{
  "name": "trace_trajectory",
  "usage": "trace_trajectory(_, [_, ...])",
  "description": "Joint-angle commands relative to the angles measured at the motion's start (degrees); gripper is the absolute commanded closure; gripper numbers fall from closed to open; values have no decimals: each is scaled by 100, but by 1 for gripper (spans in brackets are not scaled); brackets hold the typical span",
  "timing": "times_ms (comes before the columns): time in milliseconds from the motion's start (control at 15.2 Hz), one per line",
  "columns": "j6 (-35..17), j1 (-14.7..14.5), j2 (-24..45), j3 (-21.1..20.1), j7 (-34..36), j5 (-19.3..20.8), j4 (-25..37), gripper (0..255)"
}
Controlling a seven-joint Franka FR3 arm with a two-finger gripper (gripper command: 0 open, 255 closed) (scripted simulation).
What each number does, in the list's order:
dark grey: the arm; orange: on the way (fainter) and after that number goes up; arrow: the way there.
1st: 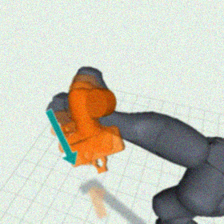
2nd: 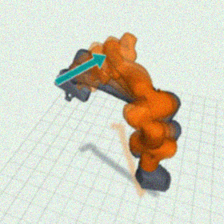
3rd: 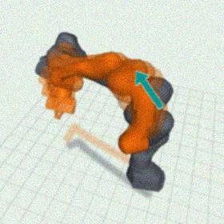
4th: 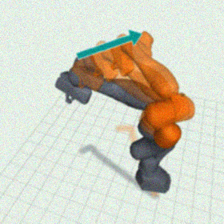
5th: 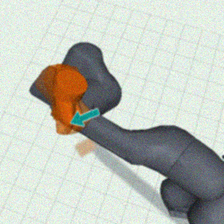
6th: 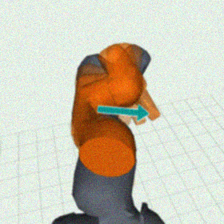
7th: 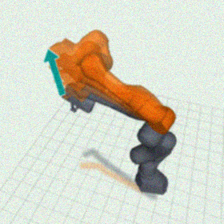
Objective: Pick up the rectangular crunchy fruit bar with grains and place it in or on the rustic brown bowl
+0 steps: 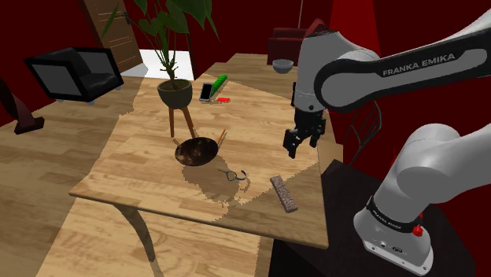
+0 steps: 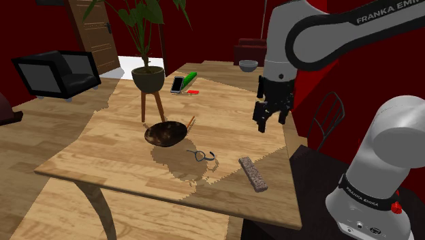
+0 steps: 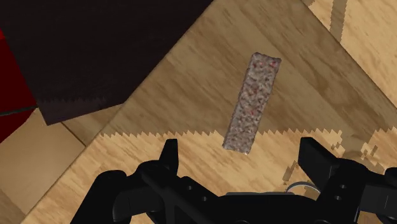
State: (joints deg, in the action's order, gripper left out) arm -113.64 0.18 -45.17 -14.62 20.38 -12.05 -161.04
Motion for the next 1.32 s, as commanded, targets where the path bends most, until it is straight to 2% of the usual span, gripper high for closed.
trace_trajectory(0, [-555, -19, 263, -284, 352, -155, -216, 0])
trace_trajectory(330, [-2011, 43, 1254, -1020, 1236, -417, -545, 0])
trace_trajectory(594, [-3279, 395, 2407, -1720, 2134, -267, -569, 0])
trace_trajectory(924, [-3980, 710, 3075, -2007, 2482, 65, -608, 0])
trace_trajectory(1122, [-4370, 955, 3464, -2164, 2710, 394, -628, 0])
trace_trajectory(1254, [-4445, 1010, 3542, -2194, 2770, 481, -630, 0])
